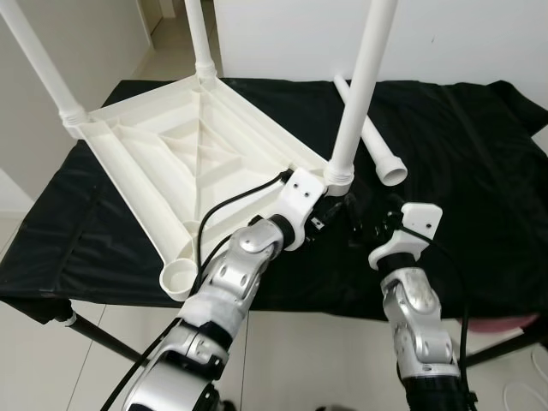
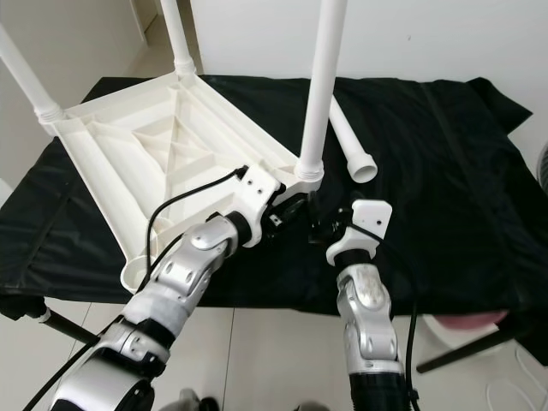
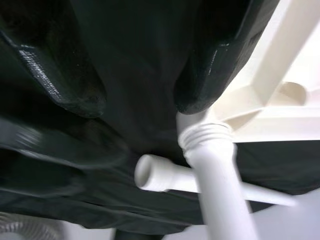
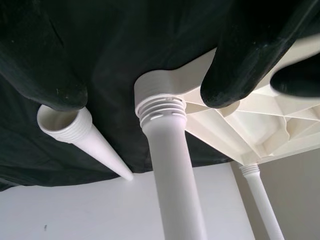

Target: Building children table

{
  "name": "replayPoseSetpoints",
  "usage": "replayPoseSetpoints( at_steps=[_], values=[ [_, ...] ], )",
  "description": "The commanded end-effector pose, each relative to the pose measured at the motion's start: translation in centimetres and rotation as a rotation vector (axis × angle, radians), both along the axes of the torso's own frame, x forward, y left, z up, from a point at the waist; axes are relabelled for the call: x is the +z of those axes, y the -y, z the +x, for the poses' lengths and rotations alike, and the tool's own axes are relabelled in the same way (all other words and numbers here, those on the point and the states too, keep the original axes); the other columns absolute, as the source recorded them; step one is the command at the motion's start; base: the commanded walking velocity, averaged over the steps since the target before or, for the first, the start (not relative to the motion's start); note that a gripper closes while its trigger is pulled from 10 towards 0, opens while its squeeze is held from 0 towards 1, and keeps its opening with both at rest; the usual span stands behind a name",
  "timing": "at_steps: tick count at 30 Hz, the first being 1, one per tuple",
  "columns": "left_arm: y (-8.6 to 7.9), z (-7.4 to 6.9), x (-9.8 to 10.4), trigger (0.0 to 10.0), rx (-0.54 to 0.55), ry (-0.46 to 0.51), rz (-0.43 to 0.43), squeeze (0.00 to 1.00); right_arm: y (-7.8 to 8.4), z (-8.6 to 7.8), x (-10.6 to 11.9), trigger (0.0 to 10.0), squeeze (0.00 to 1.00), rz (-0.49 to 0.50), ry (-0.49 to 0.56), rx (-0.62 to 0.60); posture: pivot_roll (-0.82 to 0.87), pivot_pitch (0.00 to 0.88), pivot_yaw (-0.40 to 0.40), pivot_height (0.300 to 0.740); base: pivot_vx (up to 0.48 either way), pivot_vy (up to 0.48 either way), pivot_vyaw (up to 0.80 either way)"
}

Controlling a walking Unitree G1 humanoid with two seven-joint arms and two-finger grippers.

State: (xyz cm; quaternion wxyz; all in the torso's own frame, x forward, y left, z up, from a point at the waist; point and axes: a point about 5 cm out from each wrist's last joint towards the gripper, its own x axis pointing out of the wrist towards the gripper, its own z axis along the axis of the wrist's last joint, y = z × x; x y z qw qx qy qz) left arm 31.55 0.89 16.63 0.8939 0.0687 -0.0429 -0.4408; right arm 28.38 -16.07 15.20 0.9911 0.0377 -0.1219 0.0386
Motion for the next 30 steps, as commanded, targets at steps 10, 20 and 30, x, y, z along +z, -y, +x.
replayPoseSetpoints(
  at_steps=[10,20,30],
  values=[
    [-6.6,-2.3,-0.4,10.0,-0.054,-0.033,0.049,0.0,-0.5,0.4,-0.1,10.0,0.0,0.002,-0.003,0.031,-0.11,0.046,0.066,0.74,0.0,0.0,0.0],
    [-13.0,-2.4,-2.6,10.0,0.088,-0.095,0.279,0.0,-0.7,1.0,0.1,10.0,0.0,-0.007,0.003,0.054,-0.1,0.036,0.054,0.74,0.0,0.0,0.0],
    [-14.7,-2.3,-4.4,10.0,0.178,-0.225,0.343,0.0,-0.5,1.2,0.3,10.0,0.0,-0.016,0.009,0.055,-0.1,0.037,0.048,0.74,0.0,0.0,0.0]
  ],
)
